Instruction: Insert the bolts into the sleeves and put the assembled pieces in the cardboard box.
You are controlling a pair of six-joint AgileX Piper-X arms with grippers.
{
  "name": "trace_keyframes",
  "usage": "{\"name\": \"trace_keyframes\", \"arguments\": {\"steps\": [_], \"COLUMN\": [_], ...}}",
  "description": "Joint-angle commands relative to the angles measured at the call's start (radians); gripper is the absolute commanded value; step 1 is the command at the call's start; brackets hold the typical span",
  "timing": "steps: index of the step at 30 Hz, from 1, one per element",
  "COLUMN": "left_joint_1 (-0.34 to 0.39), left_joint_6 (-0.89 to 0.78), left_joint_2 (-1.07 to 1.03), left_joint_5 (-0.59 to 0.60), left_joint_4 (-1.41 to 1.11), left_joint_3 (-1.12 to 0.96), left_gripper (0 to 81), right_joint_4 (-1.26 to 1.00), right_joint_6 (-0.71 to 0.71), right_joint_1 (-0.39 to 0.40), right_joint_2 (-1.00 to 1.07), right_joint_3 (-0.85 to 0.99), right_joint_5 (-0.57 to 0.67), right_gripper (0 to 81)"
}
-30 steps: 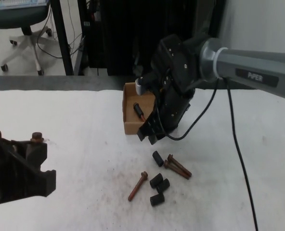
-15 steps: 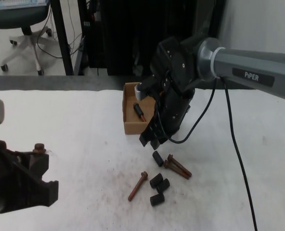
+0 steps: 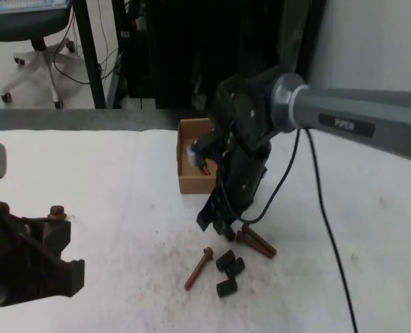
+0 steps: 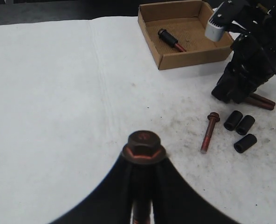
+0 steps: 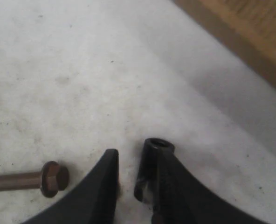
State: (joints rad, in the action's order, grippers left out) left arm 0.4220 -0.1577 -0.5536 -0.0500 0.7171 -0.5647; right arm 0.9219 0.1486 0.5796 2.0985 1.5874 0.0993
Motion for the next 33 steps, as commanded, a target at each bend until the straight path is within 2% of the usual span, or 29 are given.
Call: {"name": "trace_keyframes", "arguments": {"steps": [1,23,33], "left_joint_1": [-0.002,-0.002,-0.002], "left_joint_6": [0.001,0.001,0.001], "left_joint_2": [0.007,0.007,0.007], "left_joint_5": [-0.009,-0.009,-0.009], "left_joint_4": [-0.019,-0.019,-0.019], "left_joint_3": [-0.002,-0.002,-0.002], "left_gripper": [0.0,0.0,0.0], "right_joint_4": [-0.011,0.088,0.087], "right_joint_6": [0.004,0.039,0.039], "right_joint_1": [0.013,-0.002,-0.008], "right_joint_2": [0.009,0.008,0.008], "right_joint_3": [-0.003,-0.003,-0.003], "right_joint_5": [0.013,0.004,-0.06], "right_gripper": [27.9,27.9,27.9]}}
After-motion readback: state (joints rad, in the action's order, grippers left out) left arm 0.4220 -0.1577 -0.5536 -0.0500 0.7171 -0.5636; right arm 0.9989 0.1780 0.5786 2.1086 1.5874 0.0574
